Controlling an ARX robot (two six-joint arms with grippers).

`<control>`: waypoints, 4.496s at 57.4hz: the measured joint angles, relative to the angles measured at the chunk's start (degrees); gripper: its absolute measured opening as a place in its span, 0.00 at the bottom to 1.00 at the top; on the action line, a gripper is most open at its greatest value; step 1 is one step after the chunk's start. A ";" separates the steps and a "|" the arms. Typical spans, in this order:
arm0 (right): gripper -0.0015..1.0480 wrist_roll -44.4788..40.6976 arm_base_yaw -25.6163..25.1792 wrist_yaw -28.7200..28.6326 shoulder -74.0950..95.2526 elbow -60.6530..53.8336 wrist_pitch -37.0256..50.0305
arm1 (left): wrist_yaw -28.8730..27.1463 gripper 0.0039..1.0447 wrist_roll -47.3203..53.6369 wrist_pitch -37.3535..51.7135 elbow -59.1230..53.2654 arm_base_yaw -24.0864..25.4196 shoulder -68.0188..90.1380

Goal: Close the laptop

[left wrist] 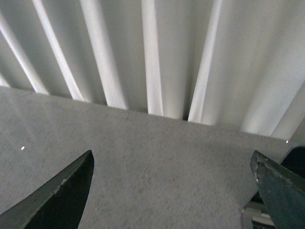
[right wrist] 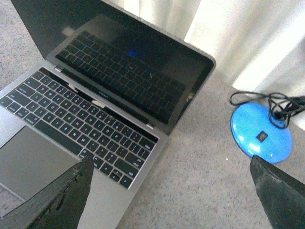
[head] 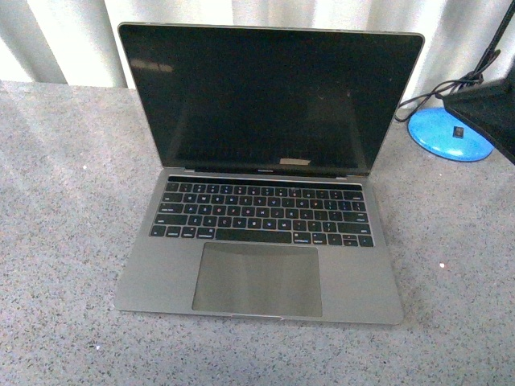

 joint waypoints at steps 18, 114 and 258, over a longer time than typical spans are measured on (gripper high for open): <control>0.77 -4.72 1.16 0.77 14.12 15.17 1.60 | 4.52 0.84 7.85 -1.05 20.52 -3.41 19.87; 0.01 -7.37 0.28 -8.85 32.02 30.88 1.95 | 8.07 0.03 21.16 -23.71 45.31 -17.20 43.06; 0.01 -0.94 1.99 -9.16 29.33 15.50 8.13 | 6.75 0.03 14.99 -22.29 30.56 -22.05 38.34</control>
